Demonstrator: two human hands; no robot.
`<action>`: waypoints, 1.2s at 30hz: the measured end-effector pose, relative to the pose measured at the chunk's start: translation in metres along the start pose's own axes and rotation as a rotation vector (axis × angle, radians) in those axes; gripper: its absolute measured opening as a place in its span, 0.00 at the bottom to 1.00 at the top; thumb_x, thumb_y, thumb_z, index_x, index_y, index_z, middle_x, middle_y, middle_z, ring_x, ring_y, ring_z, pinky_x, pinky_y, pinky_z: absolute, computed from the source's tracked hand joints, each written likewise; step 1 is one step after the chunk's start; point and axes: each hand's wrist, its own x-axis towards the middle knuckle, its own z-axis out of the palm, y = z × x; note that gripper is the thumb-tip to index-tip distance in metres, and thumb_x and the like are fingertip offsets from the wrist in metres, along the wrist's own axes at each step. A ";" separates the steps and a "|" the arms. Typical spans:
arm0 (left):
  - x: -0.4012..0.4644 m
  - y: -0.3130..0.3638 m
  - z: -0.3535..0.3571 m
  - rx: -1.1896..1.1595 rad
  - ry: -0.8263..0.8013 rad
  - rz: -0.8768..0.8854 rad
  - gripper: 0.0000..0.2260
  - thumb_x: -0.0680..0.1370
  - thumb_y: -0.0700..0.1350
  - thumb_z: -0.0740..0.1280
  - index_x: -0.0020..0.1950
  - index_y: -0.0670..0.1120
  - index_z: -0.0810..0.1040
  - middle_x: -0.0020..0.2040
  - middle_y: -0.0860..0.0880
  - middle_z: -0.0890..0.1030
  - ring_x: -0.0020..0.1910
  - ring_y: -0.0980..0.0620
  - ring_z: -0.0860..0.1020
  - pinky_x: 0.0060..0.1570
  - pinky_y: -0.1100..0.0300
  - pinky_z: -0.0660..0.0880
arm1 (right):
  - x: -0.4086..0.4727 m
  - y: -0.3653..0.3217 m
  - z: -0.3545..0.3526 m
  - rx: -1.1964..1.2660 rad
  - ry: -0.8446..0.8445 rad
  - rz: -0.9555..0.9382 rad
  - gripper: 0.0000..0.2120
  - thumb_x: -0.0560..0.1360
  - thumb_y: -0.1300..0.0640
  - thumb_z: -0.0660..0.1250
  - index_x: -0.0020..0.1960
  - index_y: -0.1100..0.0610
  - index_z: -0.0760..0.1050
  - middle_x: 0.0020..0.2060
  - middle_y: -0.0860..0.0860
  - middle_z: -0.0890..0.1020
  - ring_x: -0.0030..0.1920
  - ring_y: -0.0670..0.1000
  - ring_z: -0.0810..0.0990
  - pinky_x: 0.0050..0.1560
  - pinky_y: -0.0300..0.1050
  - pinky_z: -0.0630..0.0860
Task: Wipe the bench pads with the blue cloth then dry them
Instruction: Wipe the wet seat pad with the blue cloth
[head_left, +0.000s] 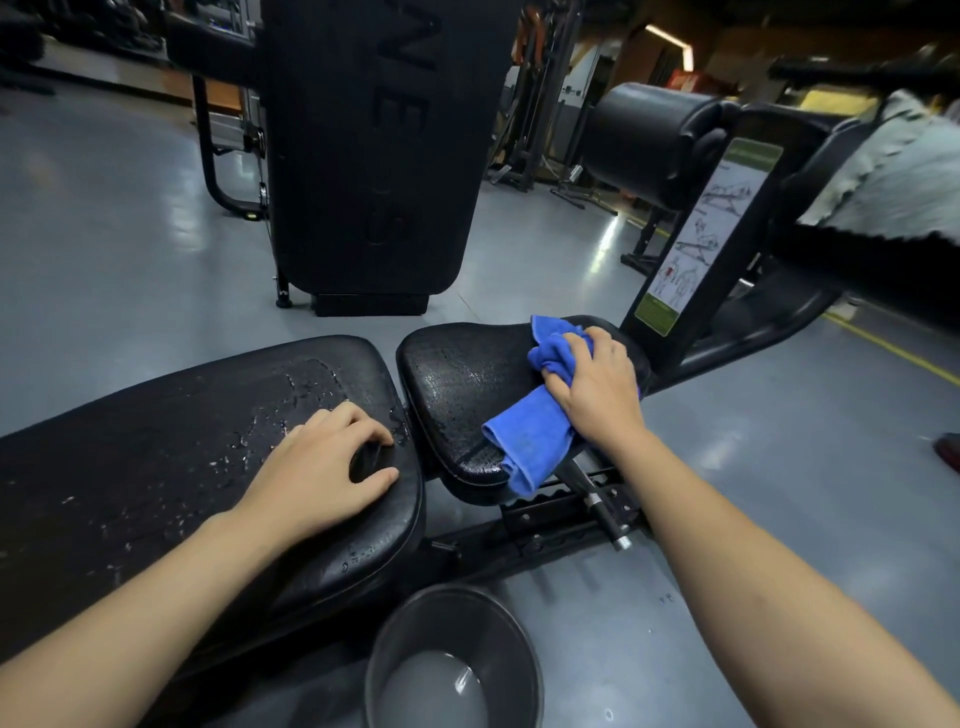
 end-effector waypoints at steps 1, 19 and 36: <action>-0.001 0.002 0.000 0.001 0.004 -0.005 0.15 0.74 0.64 0.64 0.57 0.61 0.75 0.54 0.63 0.71 0.53 0.58 0.70 0.49 0.58 0.67 | -0.006 -0.004 0.000 0.013 0.006 0.005 0.24 0.77 0.45 0.62 0.68 0.56 0.73 0.70 0.59 0.69 0.65 0.63 0.68 0.65 0.56 0.65; -0.006 -0.006 0.004 0.030 -0.001 0.025 0.18 0.74 0.66 0.60 0.62 0.64 0.71 0.58 0.66 0.68 0.56 0.62 0.68 0.47 0.62 0.67 | 0.026 0.009 -0.005 -0.006 -0.069 0.086 0.25 0.77 0.44 0.63 0.67 0.58 0.73 0.68 0.60 0.70 0.65 0.64 0.69 0.65 0.56 0.65; -0.002 -0.008 0.004 0.036 -0.021 0.051 0.23 0.71 0.71 0.52 0.60 0.64 0.71 0.57 0.65 0.68 0.54 0.61 0.68 0.49 0.62 0.64 | 0.027 0.017 -0.033 0.270 -0.359 -0.083 0.26 0.67 0.46 0.68 0.65 0.49 0.78 0.67 0.44 0.71 0.66 0.49 0.71 0.68 0.48 0.67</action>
